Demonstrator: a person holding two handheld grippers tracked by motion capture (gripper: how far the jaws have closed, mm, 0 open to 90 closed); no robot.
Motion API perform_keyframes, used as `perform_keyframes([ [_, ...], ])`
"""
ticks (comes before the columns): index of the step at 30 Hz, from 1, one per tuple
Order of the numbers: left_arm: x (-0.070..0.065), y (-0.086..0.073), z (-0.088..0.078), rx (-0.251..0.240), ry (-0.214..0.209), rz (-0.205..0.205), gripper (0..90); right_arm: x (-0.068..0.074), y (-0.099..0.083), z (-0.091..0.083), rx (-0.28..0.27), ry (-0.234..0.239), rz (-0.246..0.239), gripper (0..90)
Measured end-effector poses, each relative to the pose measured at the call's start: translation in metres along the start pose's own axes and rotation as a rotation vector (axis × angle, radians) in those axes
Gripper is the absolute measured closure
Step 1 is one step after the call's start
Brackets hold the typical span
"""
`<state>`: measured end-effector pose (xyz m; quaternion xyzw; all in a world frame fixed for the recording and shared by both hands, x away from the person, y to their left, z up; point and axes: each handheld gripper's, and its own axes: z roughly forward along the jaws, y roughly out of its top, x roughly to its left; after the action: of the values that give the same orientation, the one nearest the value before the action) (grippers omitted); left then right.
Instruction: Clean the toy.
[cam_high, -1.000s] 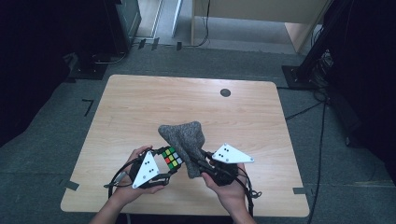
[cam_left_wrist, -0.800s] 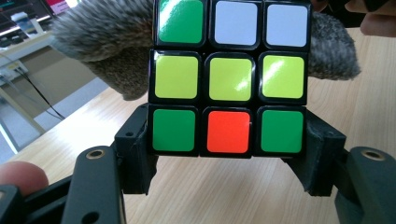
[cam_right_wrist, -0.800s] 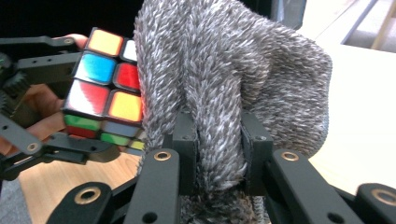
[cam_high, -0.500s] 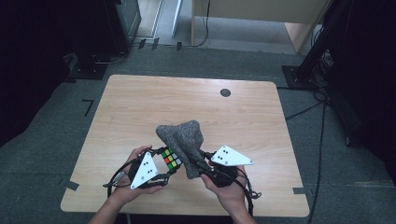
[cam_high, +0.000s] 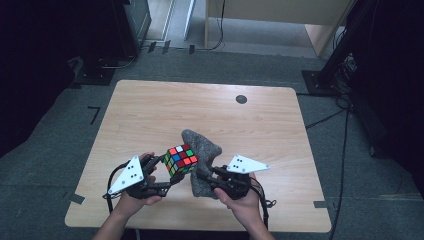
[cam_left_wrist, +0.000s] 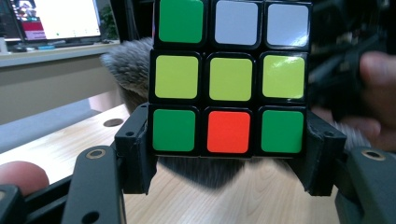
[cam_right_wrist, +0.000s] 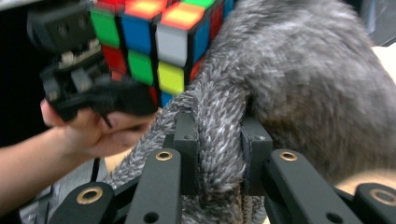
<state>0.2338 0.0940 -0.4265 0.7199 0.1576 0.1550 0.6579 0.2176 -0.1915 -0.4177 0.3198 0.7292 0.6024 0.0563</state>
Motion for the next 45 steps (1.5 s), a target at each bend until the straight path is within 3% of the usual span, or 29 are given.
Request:
perform_keyframes([
  [4,0.006,0.003,-0.005,-0.037,0.004,-0.043,34.4,-0.004,-0.006,0.006,0.029,0.051,0.015,73.9],
  [6,0.007,0.003,-0.006,-0.043,0.009,-0.052,34.4,-0.006,-0.006,0.006,0.038,0.034,0.009,73.8],
  [9,0.008,0.003,-0.007,-0.042,0.005,-0.062,34.4,-0.007,-0.003,-0.001,-0.015,0.002,0.017,73.6],
  [12,0.007,0.002,-0.004,-0.040,-0.006,-0.070,34.4,-0.004,-0.002,-0.004,-0.057,0.015,0.026,73.5],
  [15,0.006,0.001,-0.003,-0.027,-0.008,-0.068,34.4,0.000,-0.005,0.003,-0.018,0.052,-0.002,73.3],
  [18,0.010,0.002,-0.004,-0.025,0.011,-0.090,34.4,0.001,-0.007,0.011,0.069,0.055,-0.030,73.4],
  [20,0.013,0.002,-0.005,-0.025,0.020,-0.102,34.4,-0.001,-0.007,0.011,0.098,0.001,-0.045,73.5],
  [22,0.015,0.001,-0.005,-0.008,0.044,-0.102,34.4,-0.009,-0.004,0.005,0.101,-0.089,-0.024,73.4],
  [23,0.015,0.001,-0.005,0.012,0.066,-0.098,34.4,-0.011,-0.003,0.003,0.098,-0.111,-0.022,73.3],
  [26,0.017,-0.001,-0.001,0.060,0.114,-0.103,34.3,-0.027,0.000,-0.013,0.089,-0.305,-0.044,73.2],
  [29,0.021,-0.005,0.002,0.095,0.147,-0.125,34.3,-0.043,0.000,-0.027,0.081,-0.433,-0.043,72.8],
  [31,0.022,-0.008,0.003,0.113,0.162,-0.137,34.3,-0.057,-0.006,-0.032,0.114,-0.538,-0.062,72.4],
  [33,0.024,-0.009,0.004,0.130,0.180,-0.142,34.3,-0.067,-0.012,-0.033,0.146,-0.604,-0.073,72.0],
  [39,0.031,-0.015,0.006,0.170,0.227,-0.186,34.3,-0.095,-0.033,-0.033,0.216,-0.730,-0.072,71.5],
  [42,0.034,-0.019,0.008,0.187,0.241,-0.209,34.3,-0.109,-0.043,-0.036,0.243,-0.765,-0.051,70.1],
  [45,0.035,-0.020,0.008,0.190,0.236,-0.215,34.2,-0.118,-0.047,-0.041,0.242,-0.764,-0.003,68.1],
])
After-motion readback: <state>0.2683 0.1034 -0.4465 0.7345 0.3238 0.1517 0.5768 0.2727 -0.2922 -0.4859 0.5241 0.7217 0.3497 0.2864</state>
